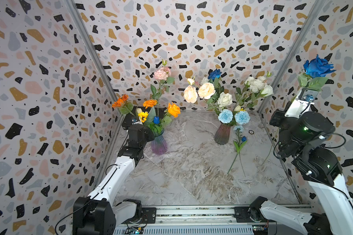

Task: Pick out blue flowers from the vase
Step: Place the flower at the center of the board.

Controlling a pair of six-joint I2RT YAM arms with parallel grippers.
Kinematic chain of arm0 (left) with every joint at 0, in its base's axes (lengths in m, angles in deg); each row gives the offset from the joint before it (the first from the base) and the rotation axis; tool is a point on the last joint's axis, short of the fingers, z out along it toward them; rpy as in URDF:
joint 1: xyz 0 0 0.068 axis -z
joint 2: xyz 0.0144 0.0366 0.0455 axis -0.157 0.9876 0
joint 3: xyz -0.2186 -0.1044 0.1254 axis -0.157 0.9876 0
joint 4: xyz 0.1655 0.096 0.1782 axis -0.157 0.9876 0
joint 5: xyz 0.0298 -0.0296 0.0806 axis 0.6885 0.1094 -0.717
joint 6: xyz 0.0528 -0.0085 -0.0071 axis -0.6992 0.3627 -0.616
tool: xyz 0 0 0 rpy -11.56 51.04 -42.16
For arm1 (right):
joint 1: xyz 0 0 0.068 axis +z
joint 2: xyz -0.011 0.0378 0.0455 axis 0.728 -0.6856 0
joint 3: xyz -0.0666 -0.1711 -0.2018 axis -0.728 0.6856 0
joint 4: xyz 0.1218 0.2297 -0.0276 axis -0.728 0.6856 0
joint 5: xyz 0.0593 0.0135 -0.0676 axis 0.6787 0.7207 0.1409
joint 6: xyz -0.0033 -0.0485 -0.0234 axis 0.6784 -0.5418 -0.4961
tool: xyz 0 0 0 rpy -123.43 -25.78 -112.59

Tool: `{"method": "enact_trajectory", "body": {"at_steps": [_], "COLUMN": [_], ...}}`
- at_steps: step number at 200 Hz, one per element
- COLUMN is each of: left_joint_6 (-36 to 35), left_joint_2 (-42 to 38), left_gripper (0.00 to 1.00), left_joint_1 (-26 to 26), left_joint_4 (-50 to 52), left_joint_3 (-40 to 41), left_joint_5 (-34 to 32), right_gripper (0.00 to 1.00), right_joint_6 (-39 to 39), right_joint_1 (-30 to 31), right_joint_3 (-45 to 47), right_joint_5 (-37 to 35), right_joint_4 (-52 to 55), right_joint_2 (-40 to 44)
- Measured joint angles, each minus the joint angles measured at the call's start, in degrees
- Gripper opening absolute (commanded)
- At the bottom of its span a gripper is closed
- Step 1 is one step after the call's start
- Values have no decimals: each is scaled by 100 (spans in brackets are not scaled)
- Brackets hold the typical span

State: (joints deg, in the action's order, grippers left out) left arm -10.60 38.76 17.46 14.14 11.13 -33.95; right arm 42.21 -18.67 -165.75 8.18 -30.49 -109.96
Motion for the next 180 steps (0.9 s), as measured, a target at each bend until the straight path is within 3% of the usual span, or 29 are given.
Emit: {"method": "enact_trajectory", "body": {"at_steps": [59, 85, 142, 180], "left_joint_6": [-42, -57, -81, -96], "left_joint_2": [-24, -24, -33, -35], "left_gripper": [0, 0, 0, 0], "left_joint_1": [0, 0, 0, 0], "left_joint_4": [31, 26, 28, 28], "left_joint_3": [0, 0, 4, 7], "left_joint_5": [-4, -2, 2, 4], "right_gripper": [0, 0, 0, 0], "right_joint_6": [1547, 1917, 2017, 1882], "right_joint_1": [-3624, -4666, -4918, -4916], "right_joint_3": [326, 415, 522, 850], "right_joint_5": [3517, 5012, 7248, 8107], "right_joint_4": [929, 887, 704, 297], "right_joint_2": [-1010, -1499, -2898, -3687]}}
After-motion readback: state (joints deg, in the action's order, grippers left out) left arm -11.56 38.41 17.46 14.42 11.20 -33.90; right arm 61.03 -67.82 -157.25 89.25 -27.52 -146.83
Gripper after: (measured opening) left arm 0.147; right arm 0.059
